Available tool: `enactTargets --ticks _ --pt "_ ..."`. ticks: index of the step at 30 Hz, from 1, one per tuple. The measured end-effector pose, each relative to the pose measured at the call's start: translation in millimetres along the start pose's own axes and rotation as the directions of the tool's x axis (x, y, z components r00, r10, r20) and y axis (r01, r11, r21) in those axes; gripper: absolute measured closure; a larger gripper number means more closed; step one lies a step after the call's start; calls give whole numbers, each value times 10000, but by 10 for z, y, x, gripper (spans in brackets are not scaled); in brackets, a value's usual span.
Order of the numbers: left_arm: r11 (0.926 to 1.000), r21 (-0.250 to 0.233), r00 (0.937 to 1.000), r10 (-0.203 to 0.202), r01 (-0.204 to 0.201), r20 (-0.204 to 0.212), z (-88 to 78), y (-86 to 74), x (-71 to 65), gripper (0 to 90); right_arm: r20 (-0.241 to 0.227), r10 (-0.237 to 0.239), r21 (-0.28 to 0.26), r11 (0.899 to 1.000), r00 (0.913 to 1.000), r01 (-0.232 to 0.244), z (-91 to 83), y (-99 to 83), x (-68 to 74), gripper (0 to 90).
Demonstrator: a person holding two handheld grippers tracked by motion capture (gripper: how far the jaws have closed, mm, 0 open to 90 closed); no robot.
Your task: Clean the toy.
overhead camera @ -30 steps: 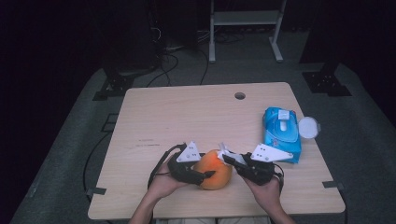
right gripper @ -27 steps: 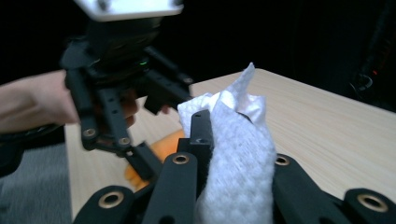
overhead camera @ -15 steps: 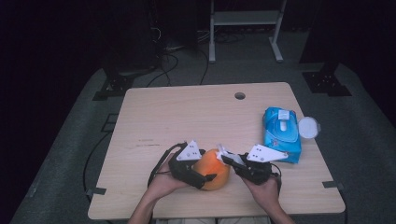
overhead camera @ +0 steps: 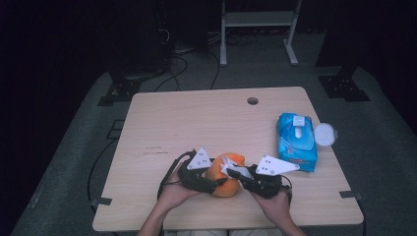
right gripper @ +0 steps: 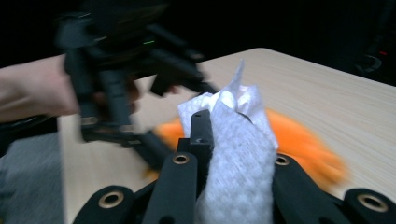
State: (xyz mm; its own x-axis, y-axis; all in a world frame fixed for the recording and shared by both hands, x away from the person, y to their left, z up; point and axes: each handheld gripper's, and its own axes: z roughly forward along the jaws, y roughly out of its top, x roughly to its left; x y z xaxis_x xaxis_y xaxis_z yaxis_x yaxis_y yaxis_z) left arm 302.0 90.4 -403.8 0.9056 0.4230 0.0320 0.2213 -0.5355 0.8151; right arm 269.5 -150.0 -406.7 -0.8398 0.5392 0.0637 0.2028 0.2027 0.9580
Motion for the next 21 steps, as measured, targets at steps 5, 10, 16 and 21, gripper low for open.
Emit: enactTargets --ticks 5,10,16,21 --pt "9999 105 9999 -99 99 48 78 23 -29 134 575 601 -113 9982 9965 -596 -60 -90 -172 800" --pt "10000 54 9995 -33 35 -299 83 13 -41 239 -502 -73 -57 10000 9987 70 25 -23 98 799" --pt "9995 -124 9995 -280 278 -129 93 -15 -31 145 527 291 -37 9996 9982 -290 -49 -40 -117 799" --pt "10000 -58 9988 -68 66 -485 117 0 -44 206 185 582 -177 9982 9981 -578 -58 -83 -81 799"
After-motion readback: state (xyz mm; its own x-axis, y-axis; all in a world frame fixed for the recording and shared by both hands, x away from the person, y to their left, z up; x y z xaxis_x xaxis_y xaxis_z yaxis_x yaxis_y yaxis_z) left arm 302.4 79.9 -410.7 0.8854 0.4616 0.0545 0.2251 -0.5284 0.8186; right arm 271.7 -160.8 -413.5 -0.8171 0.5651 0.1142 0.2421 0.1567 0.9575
